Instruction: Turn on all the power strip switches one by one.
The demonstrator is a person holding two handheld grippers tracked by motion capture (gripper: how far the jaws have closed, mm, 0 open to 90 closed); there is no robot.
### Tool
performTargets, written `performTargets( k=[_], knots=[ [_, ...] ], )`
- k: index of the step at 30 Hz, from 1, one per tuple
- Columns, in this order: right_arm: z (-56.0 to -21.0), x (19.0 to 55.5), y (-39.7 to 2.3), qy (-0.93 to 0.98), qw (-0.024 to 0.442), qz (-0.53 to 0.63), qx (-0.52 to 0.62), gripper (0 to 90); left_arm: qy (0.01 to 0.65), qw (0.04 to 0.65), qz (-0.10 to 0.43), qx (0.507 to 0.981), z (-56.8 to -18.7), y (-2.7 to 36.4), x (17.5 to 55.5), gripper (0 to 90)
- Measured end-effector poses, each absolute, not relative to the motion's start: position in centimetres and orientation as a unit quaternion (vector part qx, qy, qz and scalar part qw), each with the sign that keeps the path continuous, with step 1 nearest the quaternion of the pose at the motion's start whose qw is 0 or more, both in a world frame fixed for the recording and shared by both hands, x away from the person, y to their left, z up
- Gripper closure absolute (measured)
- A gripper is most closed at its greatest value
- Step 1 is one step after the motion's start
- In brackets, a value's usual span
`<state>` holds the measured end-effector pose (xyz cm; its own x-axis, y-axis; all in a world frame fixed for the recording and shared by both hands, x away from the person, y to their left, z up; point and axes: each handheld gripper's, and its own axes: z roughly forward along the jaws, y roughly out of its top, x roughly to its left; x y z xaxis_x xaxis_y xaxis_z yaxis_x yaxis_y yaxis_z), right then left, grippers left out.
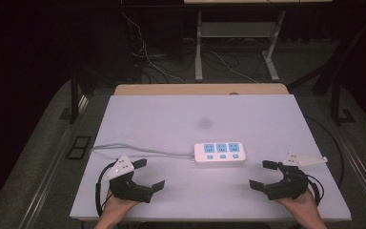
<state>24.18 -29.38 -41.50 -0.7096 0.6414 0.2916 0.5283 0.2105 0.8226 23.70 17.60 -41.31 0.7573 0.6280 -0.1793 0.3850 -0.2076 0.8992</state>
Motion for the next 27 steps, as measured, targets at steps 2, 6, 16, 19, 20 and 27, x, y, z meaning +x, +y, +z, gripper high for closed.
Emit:
performTargets(
  k=[2, 6, 16, 19, 20, 27],
  knots=[
    [-41.51, 24.18, -29.41, 0.776, 0.057, 0.502, 0.377, 0.8, 0.330, 0.536, 0.113, 0.768, -41.34, 17.60, 23.71, 0.0],
    [-41.51, 24.18, -29.44, 0.776, 0.055, 0.503, 0.377, 0.8, 0.331, 0.535, 0.113, 0.769, -41.40, 17.57, 23.77, 0.0],
    [-41.47, 23.90, -29.63, 0.776, 0.054, 0.500, 0.381, 0.8, 0.327, 0.530, 0.109, 0.775, -41.64, 17.15, 24.18, 0.0],
    [-41.39, 23.82, -29.80, 0.776, 0.055, 0.499, 0.383, 0.8, 0.324, 0.526, 0.107, 0.779, -41.78, 16.98, 24.32, 0.0],
    [-41.38, 23.80, -29.88, 0.776, 0.054, 0.498, 0.384, 0.8, 0.324, 0.526, 0.107, 0.779, -41.78, 16.98, 24.32, 0.0],
    [-41.22, 23.93, -30.26, 0.774, 0.056, 0.494, 0.393, 0.8, 0.322, 0.523, 0.105, 0.782, -41.90, 16.97, 24.39, 0.0]
  ],
)
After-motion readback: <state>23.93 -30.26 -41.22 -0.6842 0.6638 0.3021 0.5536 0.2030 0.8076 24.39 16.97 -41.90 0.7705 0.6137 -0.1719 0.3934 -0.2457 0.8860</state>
